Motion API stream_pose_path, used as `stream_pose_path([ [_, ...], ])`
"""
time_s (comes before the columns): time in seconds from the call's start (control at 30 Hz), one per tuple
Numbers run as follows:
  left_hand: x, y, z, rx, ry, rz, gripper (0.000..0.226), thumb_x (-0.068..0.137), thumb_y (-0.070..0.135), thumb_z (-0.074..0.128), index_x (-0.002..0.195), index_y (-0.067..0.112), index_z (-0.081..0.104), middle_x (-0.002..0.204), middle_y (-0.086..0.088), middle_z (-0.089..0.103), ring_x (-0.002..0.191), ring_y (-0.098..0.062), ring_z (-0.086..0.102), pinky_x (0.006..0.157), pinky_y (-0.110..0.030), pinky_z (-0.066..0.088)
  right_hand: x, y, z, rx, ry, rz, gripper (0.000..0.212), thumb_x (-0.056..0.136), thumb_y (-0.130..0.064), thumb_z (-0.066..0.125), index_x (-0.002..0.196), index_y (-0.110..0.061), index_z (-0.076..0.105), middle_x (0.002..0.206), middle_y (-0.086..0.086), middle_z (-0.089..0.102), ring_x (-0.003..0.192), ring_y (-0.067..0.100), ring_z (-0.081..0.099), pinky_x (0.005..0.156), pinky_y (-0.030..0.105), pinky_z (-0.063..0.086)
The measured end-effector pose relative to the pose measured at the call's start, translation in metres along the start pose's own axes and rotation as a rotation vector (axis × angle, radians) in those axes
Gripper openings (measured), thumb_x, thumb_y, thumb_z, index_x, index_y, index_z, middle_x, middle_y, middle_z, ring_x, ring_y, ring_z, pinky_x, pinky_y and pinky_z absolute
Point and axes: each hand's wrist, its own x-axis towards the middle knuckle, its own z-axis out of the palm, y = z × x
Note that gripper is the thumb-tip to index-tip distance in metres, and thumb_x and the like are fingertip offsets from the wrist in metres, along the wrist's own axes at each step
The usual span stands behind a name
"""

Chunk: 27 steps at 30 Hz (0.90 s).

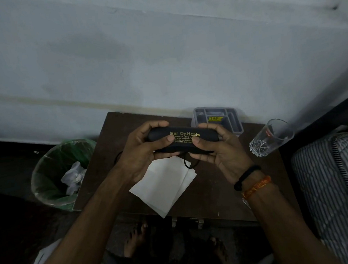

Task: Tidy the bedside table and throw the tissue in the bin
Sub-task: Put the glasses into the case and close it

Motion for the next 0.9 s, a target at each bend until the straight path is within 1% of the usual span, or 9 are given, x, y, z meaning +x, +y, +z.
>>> stream_pose_path([
  [0.1, 0.001, -0.002, -0.004, 0.144, -0.02, 0.057, 0.049, 0.076, 0.005, 0.077, 0.122, 0.006, 0.059, 0.127, -0.016, 0.058, 0.115, -0.037, 0.063, 0.083, -0.056, 0.057, 0.0, 0.001, 0.001, 0.007, 0.011, -0.008, 0.047, 0.078, -0.001, 0.076, 0.122, -0.008, 0.061, 0.124, 0.012, 0.064, 0.101, 0.032, 0.072, 0.076, 0.04, 0.062],
  [0.27, 0.0, 0.001, -0.02, 0.671, -0.062, 0.181, 0.071, 0.062, 0.019, 0.092, 0.124, 0.021, 0.059, 0.121, 0.007, 0.065, 0.115, -0.012, 0.061, 0.091, -0.034, 0.057, 0.002, 0.004, 0.003, -0.017, 0.021, 0.002, 0.05, 0.08, -0.005, 0.077, 0.126, -0.012, 0.059, 0.127, 0.012, 0.061, 0.103, 0.031, 0.071, 0.079, 0.041, 0.062],
  [0.37, -0.002, 0.003, -0.028, 0.882, -0.071, 0.217, 0.073, 0.06, 0.025, 0.093, 0.124, 0.023, 0.059, 0.119, 0.011, 0.063, 0.11, -0.004, 0.06, 0.092, -0.033, 0.057, 0.002, 0.008, 0.008, -0.048, 0.003, 0.006, 0.051, 0.082, -0.006, 0.075, 0.13, -0.012, 0.056, 0.128, 0.012, 0.059, 0.106, 0.033, 0.069, 0.077, 0.039, 0.062],
  [0.47, -0.002, 0.004, -0.034, 1.023, -0.052, 0.257, 0.074, 0.061, 0.03, 0.092, 0.127, 0.022, 0.059, 0.117, 0.007, 0.062, 0.109, -0.009, 0.059, 0.092, -0.037, 0.055, 0.004, 0.012, 0.017, -0.065, -0.009, -0.005, 0.054, 0.083, -0.005, 0.074, 0.133, -0.012, 0.053, 0.128, 0.012, 0.058, 0.108, 0.033, 0.068, 0.078, 0.038, 0.062],
  [0.53, -0.001, 0.005, -0.039, 1.068, 0.002, 0.298, 0.073, 0.06, 0.031, 0.092, 0.125, 0.021, 0.06, 0.116, 0.006, 0.062, 0.107, -0.011, 0.059, 0.091, -0.036, 0.055, 0.006, 0.014, 0.021, -0.077, -0.015, -0.027, 0.055, 0.085, -0.006, 0.073, 0.135, -0.013, 0.05, 0.127, 0.013, 0.061, 0.105, 0.031, 0.07, 0.081, 0.038, 0.062],
  [0.63, 0.002, 0.009, -0.054, 1.178, 0.157, 0.335, 0.073, 0.059, 0.039, 0.091, 0.123, 0.021, 0.06, 0.115, 0.002, 0.063, 0.104, -0.015, 0.058, 0.089, -0.033, 0.051, 0.008, 0.013, 0.023, -0.098, 0.03, -0.048, 0.057, 0.086, -0.009, 0.073, 0.138, -0.016, 0.048, 0.115, 0.013, 0.069, 0.094, 0.026, 0.074, 0.079, 0.034, 0.061],
  [0.73, 0.007, 0.006, -0.075, 1.299, 0.33, 0.344, 0.075, 0.059, 0.047, 0.087, 0.122, 0.015, 0.061, 0.114, -0.007, 0.065, 0.104, -0.026, 0.058, 0.086, -0.037, 0.047, 0.009, 0.013, 0.023, -0.11, 0.085, -0.062, 0.051, 0.086, -0.01, 0.073, 0.133, -0.013, 0.053, 0.106, 0.014, 0.072, 0.088, 0.026, 0.075, 0.074, 0.031, 0.061],
  [0.83, 0.012, -0.002, -0.097, 1.37, 0.466, 0.307, 0.07, 0.062, 0.037, 0.09, 0.12, 0.012, 0.061, 0.11, -0.013, 0.064, 0.102, -0.033, 0.056, 0.082, -0.039, 0.045, 0.008, 0.014, 0.021, -0.135, 0.106, -0.077, 0.044, 0.087, -0.01, 0.073, 0.127, -0.009, 0.057, 0.101, 0.017, 0.072, 0.085, 0.026, 0.075, 0.071, 0.029, 0.061],
  [0.9, 0.018, -0.003, -0.11, 1.385, 0.478, 0.287, 0.068, 0.062, 0.034, 0.088, 0.12, 0.011, 0.062, 0.109, -0.014, 0.065, 0.101, -0.036, 0.057, 0.083, -0.042, 0.046, 0.008, 0.014, 0.02, -0.155, 0.104, -0.082, 0.041, 0.087, -0.01, 0.073, 0.126, -0.008, 0.058, 0.099, 0.017, 0.073, 0.084, 0.026, 0.075, 0.07, 0.029, 0.06],
])
